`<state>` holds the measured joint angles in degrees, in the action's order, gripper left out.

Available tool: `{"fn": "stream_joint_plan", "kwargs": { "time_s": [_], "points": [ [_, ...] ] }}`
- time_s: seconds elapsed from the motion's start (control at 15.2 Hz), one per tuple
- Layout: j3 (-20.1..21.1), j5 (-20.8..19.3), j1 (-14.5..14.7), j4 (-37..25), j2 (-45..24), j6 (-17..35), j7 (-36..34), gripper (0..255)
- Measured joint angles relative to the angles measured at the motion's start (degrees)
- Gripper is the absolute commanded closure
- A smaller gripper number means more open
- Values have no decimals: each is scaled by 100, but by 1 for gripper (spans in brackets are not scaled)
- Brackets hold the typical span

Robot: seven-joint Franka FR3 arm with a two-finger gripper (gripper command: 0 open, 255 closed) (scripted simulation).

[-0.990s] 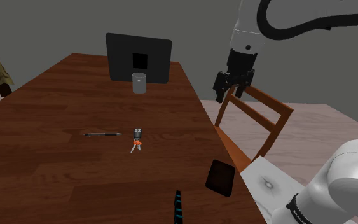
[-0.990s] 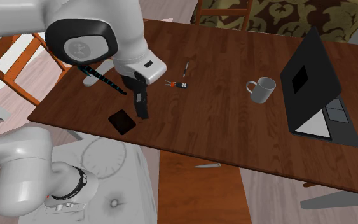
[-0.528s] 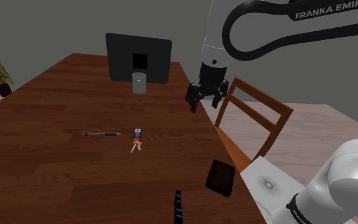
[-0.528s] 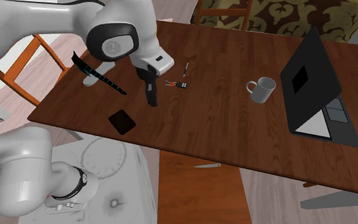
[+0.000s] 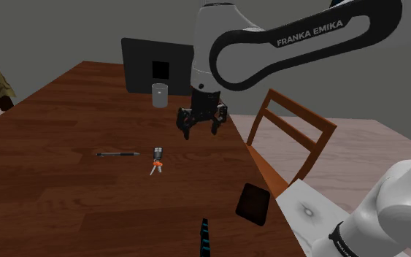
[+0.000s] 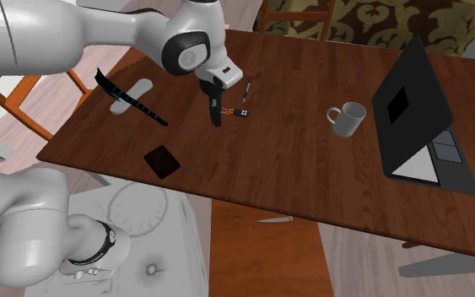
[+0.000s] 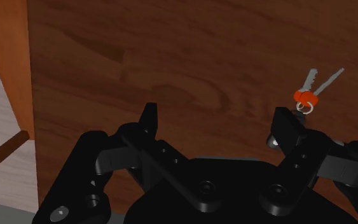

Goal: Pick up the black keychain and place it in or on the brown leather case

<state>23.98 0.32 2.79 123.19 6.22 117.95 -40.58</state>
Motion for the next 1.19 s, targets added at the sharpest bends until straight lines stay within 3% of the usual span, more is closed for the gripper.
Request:
{"fn": "stream_joint_plan", "kwargs": {
  "time_s": [0.4,0.73,1.19],
  "points": [
    [212,-660,191,-957,-1326,276,-989,0],
    [178,-1227,568,-1962,-2441,285,-1726,0],
    [83,-1454,666,-1939,-2851,681,-1916,0]
  ]
}}
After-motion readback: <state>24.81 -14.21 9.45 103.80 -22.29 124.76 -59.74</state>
